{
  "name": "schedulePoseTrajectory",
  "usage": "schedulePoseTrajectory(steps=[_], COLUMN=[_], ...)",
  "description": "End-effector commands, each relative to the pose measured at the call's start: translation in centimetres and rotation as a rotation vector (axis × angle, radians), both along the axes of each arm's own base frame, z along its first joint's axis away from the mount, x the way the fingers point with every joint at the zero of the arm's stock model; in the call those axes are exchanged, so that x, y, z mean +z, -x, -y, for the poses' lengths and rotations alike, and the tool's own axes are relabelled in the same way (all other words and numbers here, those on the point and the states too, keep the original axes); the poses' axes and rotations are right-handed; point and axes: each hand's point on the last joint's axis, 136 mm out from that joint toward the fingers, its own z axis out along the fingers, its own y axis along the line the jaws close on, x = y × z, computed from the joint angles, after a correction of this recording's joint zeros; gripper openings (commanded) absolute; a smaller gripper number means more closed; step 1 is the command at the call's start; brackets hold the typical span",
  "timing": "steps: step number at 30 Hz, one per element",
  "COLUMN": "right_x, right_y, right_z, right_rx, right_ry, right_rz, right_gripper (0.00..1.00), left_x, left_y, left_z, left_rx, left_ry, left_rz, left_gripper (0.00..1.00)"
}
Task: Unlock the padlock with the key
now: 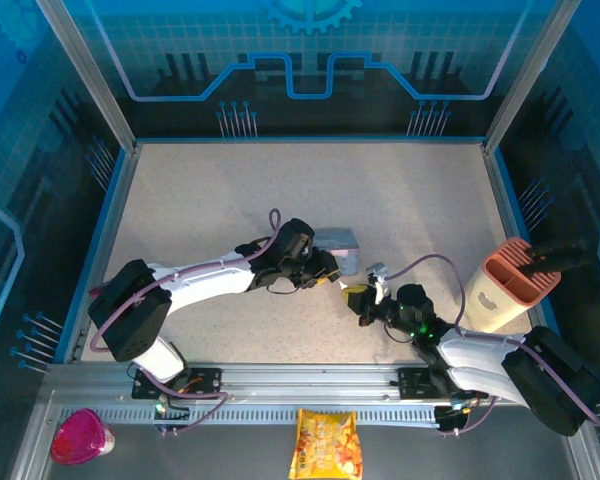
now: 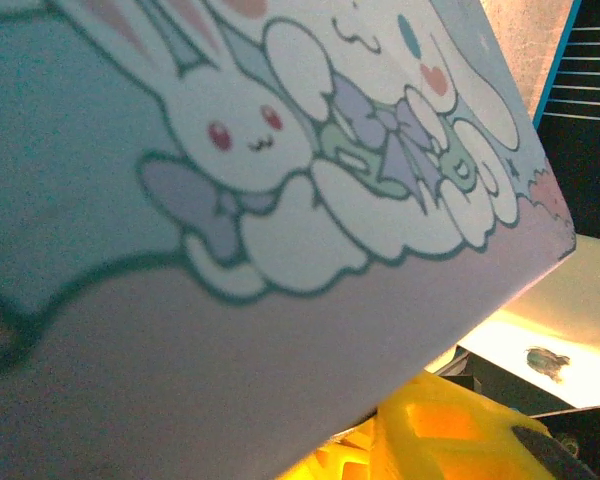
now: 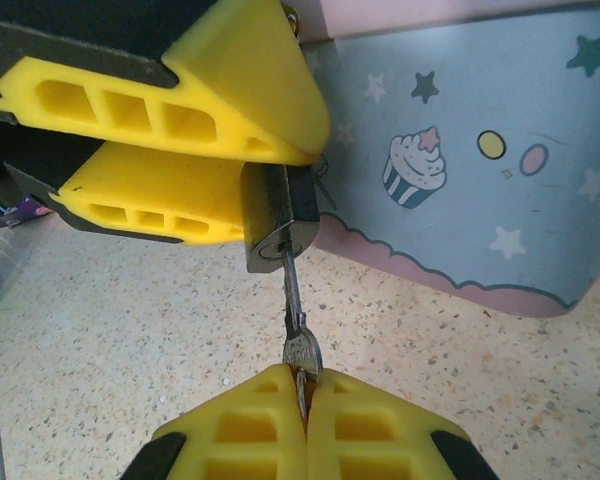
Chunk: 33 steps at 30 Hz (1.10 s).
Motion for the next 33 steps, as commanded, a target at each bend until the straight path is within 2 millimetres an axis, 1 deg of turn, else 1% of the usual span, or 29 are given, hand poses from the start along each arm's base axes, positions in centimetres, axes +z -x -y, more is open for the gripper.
schedulePoseTrajectory(steps=[1, 5, 12, 17, 22, 25, 29, 33], right_x=[4.9, 5.4, 5.2, 4.9, 5.7, 6.1, 6.1, 6.3], right_y=[-2.2, -2.0, -2.2, -2.7, -2.6, -2.6, -2.6, -2.7], right_z=[-0.2, -0.4, 0.0, 0.4, -0.1, -0.3, -0.1, 0.0], right_rx=[-0.067, -0.058, -0.084, -0.112, -0.095, -0.092, -0.103, -0.113], right_ry=[-0.080, -0.091, -0.052, -0.034, -0.064, -0.073, -0.071, -0.094], right_rz=[0.156, 0.169, 0.179, 0.179, 0.188, 0.199, 0.204, 0.194], right_gripper=[0.00, 0.00, 0.00, 0.00, 0.00, 0.00, 0.00, 0.00], left_x=[2.0, 1.5, 0.8, 0.7, 0.3, 0.0, -0.1, -0.6], left_y=[5.5, 5.6, 5.8, 6.4, 6.9, 7.0, 7.1, 7.2], left_z=[4.0, 3.9, 3.4, 3.9, 4.7, 4.7, 4.6, 4.3], left_rx=[-0.253, -0.256, -0.269, -0.306, -0.335, -0.333, -0.341, -0.350], left_ry=[0.098, 0.079, 0.019, 0.009, 0.006, 0.000, -0.016, -0.049], left_rz=[-0.057, -0.063, -0.058, -0.067, -0.082, -0.088, -0.087, -0.086], left_gripper=[0.04, 0.04, 0.04, 0.04, 0.04, 0.03, 0.04, 0.04])
